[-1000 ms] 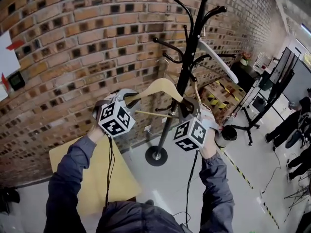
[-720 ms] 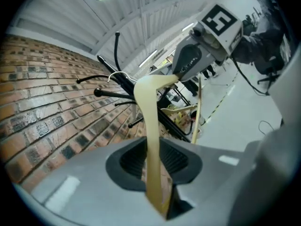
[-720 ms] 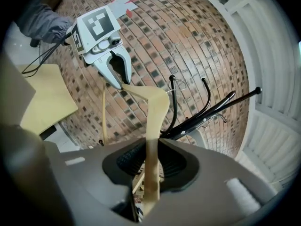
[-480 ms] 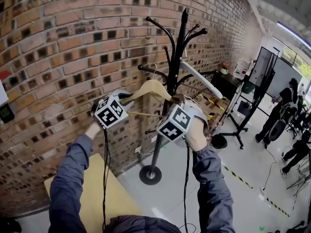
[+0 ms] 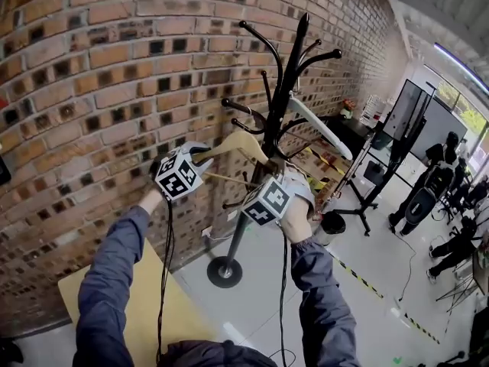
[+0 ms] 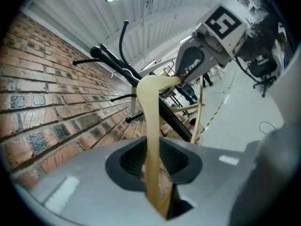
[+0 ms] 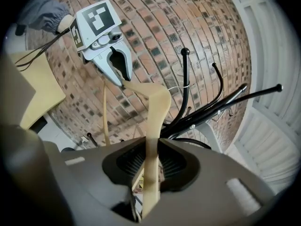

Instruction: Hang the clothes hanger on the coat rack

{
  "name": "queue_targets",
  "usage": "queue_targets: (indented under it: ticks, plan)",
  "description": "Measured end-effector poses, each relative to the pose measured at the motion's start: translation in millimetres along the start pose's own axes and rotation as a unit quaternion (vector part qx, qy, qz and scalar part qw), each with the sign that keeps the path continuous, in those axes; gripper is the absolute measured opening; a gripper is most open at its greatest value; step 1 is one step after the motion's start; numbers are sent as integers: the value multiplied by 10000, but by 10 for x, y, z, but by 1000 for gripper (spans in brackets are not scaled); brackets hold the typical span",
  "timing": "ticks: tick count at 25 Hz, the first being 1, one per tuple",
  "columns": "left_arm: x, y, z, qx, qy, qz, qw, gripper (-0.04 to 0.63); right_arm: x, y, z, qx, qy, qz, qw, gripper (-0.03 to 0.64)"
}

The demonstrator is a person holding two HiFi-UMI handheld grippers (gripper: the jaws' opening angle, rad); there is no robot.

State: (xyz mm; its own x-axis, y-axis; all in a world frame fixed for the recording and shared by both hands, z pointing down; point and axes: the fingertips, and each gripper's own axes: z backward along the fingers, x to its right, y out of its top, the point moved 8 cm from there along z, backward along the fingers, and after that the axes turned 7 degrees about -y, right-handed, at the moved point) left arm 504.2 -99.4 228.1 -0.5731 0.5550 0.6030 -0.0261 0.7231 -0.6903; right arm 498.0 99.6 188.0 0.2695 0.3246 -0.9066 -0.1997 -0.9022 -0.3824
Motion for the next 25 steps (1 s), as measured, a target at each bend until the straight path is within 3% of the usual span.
queue_targets:
  ticks: [6,9,12,22,25]
  plan:
    - [64,-23,-385,127,72,164,9998,95,-128,-271,-144,-115,-423,-39,9990,92]
    - [104,11,-555,15,-43,48,10000,92,-150,-381,-132,-189,-641,-37,9978,117]
    - [144,-39,-701,-80,-160,-36,9998,91,-200,-466,-89,-156,-553,-182,9982,166]
    - [485,-235,-1081,-301,-508,185,9981,91,-527,-855,-216,-408,-92,-155,9990,172]
    - [514,-303,-1090,-269,-376,335,9984,92,-640,-949,-238,-490,-89,-78,9987,167]
